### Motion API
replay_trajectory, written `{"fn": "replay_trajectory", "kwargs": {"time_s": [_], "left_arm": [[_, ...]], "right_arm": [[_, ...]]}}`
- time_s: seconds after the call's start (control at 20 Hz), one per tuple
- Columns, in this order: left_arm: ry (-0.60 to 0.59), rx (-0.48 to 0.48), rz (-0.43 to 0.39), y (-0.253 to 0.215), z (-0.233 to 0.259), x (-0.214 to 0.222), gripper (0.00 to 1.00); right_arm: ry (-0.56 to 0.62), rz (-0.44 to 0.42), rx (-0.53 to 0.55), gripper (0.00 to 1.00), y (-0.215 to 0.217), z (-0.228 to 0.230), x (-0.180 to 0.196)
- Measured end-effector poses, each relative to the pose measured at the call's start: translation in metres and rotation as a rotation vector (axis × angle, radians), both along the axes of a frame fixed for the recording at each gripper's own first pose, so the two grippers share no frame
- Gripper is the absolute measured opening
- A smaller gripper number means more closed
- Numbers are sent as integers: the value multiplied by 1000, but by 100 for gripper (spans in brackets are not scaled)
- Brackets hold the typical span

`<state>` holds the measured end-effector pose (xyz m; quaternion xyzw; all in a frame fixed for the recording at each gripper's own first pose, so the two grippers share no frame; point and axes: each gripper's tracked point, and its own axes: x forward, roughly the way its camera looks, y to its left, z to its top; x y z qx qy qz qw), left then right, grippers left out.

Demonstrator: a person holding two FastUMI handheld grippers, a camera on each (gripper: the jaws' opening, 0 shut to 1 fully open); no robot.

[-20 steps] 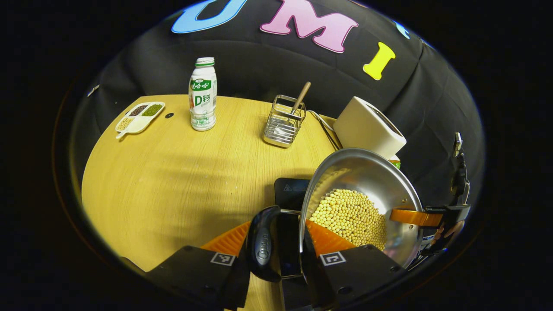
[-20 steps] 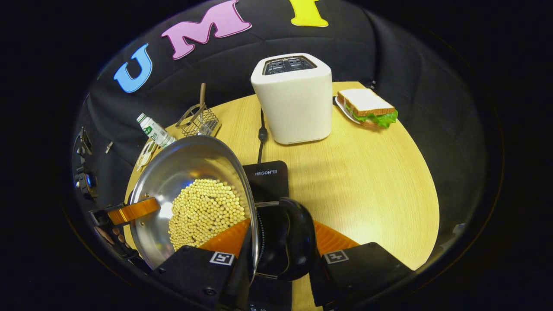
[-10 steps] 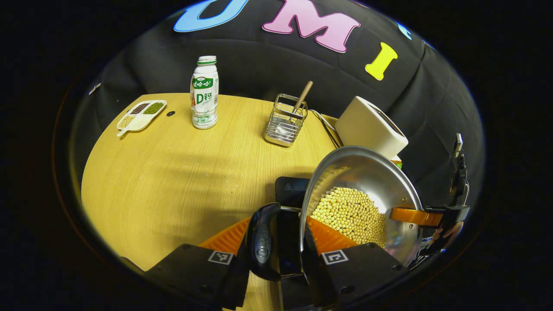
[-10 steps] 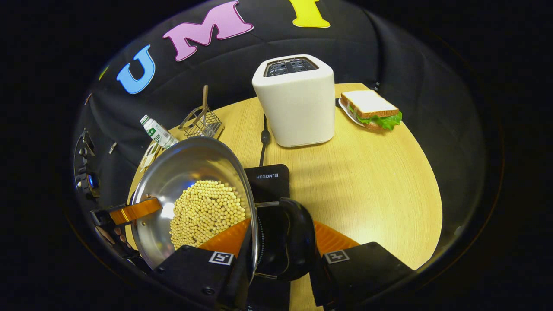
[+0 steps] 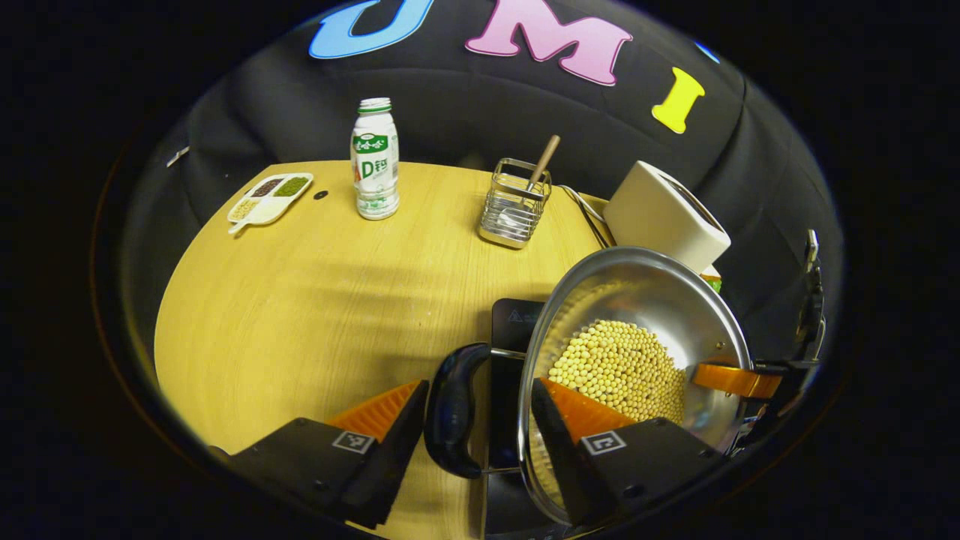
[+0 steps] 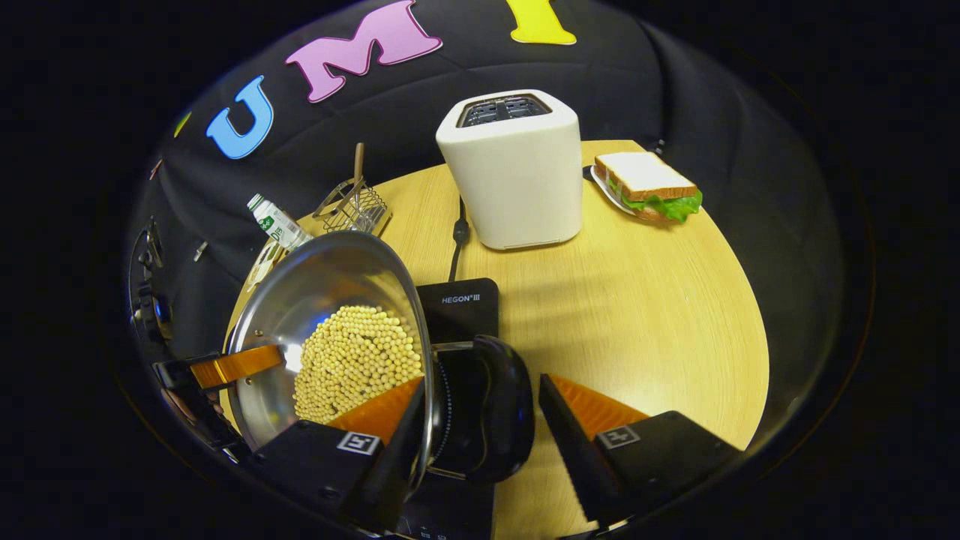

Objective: First push the handle of the pot to place it horizontally, then grasp the pot with both hands and set it on the induction cooktop.

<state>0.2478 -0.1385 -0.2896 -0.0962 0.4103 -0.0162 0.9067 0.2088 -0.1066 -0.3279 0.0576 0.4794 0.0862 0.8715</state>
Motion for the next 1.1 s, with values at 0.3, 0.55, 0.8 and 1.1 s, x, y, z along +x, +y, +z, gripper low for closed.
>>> {"fn": "replay_trajectory", "kwargs": {"time_s": [0.3, 0.55, 0.8, 1.1], "left_arm": [[-30, 14, 15, 7, 23, -20, 96], [-146, 19, 24, 23, 74, -40, 95], [-317, 45, 42, 52, 138, -71, 96], [-571, 194, 59, 84, 209, -131, 96]], "right_arm": [[-73, -11, -11, 99, -4, 28, -9], [-189, -26, -66, 99, -11, 71, -26], [-394, -49, -132, 99, -8, 147, -42], [-715, -42, -188, 98, 16, 250, -78]]}}
